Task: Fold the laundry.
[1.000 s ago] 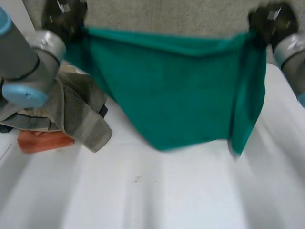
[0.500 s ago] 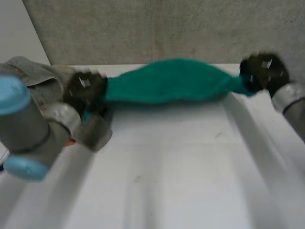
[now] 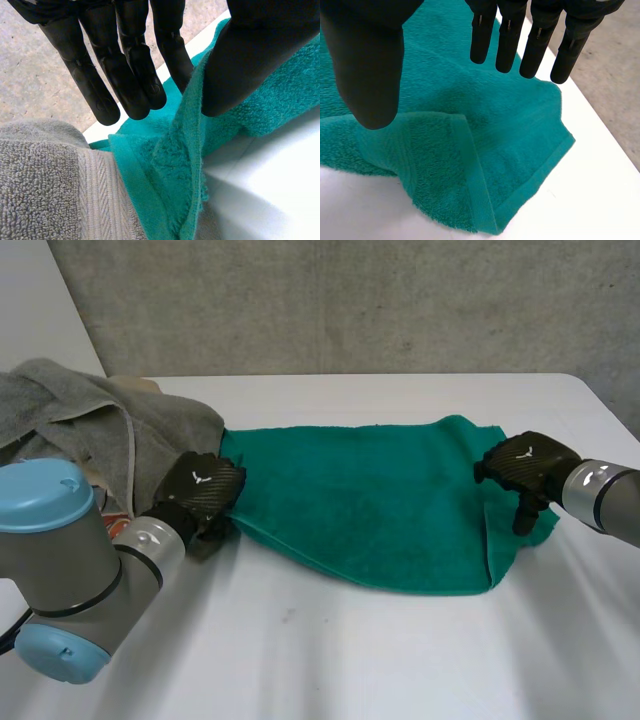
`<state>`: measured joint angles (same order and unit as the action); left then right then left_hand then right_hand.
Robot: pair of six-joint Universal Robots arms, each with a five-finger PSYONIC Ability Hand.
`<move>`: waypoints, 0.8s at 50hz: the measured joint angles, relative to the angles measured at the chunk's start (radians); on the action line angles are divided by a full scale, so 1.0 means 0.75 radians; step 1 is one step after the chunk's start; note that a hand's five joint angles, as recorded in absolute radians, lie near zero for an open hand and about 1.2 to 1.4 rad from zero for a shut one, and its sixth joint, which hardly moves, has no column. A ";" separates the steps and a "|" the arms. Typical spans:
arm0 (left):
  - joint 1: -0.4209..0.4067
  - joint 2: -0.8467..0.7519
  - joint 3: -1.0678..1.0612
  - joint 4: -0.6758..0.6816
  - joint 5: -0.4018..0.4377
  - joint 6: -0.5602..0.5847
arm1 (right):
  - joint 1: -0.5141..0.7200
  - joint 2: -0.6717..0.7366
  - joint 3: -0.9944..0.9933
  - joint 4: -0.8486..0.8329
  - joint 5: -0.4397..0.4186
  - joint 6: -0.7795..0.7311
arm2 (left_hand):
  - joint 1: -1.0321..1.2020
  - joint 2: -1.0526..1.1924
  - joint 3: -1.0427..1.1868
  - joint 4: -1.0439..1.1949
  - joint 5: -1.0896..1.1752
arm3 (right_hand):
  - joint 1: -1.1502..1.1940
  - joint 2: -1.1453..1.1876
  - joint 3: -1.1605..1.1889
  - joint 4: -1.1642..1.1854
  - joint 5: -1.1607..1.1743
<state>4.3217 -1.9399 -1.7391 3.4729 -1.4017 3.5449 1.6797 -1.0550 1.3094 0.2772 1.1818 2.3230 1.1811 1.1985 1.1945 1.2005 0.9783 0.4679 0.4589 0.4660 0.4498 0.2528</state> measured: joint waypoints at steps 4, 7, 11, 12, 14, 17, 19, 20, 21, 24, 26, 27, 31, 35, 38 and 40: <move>0.006 0.001 0.003 0.000 0.001 -0.001 | 0.026 0.051 -0.073 0.084 0.012 -0.103 | 0.000 0.000 0.000 0.000 0.000 | 0.000 0.000 0.000 0.000 0.002; 0.013 0.001 0.005 -0.002 0.002 0.000 | 0.041 0.101 -0.127 0.126 0.025 -0.181 | 0.000 0.000 0.000 0.000 0.000 | 0.000 0.000 0.000 0.000 0.012; 0.023 0.001 0.010 -0.007 0.002 -0.001 | 0.060 0.171 -0.187 0.147 0.041 -0.266 | 0.000 0.000 0.000 0.003 0.000 | 0.000 0.000 0.000 0.001 0.017; 0.025 0.001 0.011 -0.009 0.002 -0.001 | 0.064 0.186 -0.197 0.149 0.045 -0.281 | 0.000 0.000 0.000 0.003 0.000 | 0.000 0.000 0.000 0.001 0.019; 0.028 0.000 0.015 -0.011 0.002 0.000 | 0.071 0.212 -0.210 0.148 0.052 -0.308 | 0.000 0.000 0.000 0.003 0.000 | 0.005 0.005 0.005 0.021 0.051; 0.034 -0.002 0.023 -0.019 0.002 -0.001 | 0.078 0.244 -0.221 0.143 0.067 -0.337 | 0.000 0.000 0.000 0.003 0.000 | 0.099 0.110 0.103 0.132 0.162; 0.038 -0.003 0.028 -0.025 0.002 -0.002 | 0.081 0.261 -0.223 0.137 0.079 -0.349 | 0.000 0.000 0.000 0.003 0.000 | 0.226 0.228 0.218 0.241 0.275; 0.040 -0.002 0.031 -0.028 0.002 -0.003 | 0.080 0.266 -0.222 0.134 0.085 -0.353 | 0.000 0.000 0.000 0.003 0.000 | 0.329 0.345 0.314 0.335 0.367; 0.042 -0.002 0.034 -0.032 0.002 -0.004 | 0.079 0.271 -0.221 0.131 0.091 -0.354 | 0.000 0.000 0.000 0.003 0.000 | 0.517 0.539 0.520 0.541 0.569; 0.046 -0.002 0.041 -0.045 0.002 -0.006 | 0.076 0.276 -0.219 0.124 0.103 -0.353 | 0.000 0.000 0.000 0.003 0.000 | 0.881 0.914 0.887 0.901 0.930; 0.048 0.000 0.046 -0.057 0.002 -0.009 | 0.070 0.277 -0.217 0.120 0.114 -0.348 | 0.000 0.000 0.000 0.003 0.000 | 0.897 0.962 0.957 0.987 0.993; 0.048 0.004 0.049 -0.072 0.002 -0.009 | 0.060 0.261 -0.207 0.113 0.120 -0.334 | 0.000 0.000 0.000 0.004 0.000 | 0.897 0.962 0.961 0.992 0.993; 0.041 0.044 0.057 -0.178 0.008 -0.003 | -0.019 0.130 -0.120 0.089 0.135 -0.271 | 0.000 0.000 0.000 0.004 0.000 | 0.897 0.962 0.961 0.992 0.993; 0.027 0.115 0.051 -0.343 0.027 0.019 | -0.136 -0.047 0.025 0.134 0.144 -0.273 | 0.000 0.000 0.000 0.004 0.000 | 0.897 0.962 0.961 0.992 0.994; 0.009 0.189 0.032 -0.510 0.042 0.061 | -0.253 -0.180 0.166 0.259 0.137 -0.359 | 0.000 0.000 0.000 0.004 0.000 | 0.897 0.962 0.961 0.993 0.994; -0.001 0.232 0.017 -0.608 0.048 0.095 | -0.307 -0.230 0.230 0.332 0.114 -0.429 | 0.000 0.000 0.000 0.004 0.000 | 0.897 0.962 0.961 0.995 0.994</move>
<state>4.3209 -1.7656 -1.7262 3.0168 -1.3655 3.6160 1.4491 -1.2273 1.4820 0.5264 1.2676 2.0013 1.1811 1.1985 1.1946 1.2033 0.9783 1.1403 1.1806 1.1866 1.1957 0.9980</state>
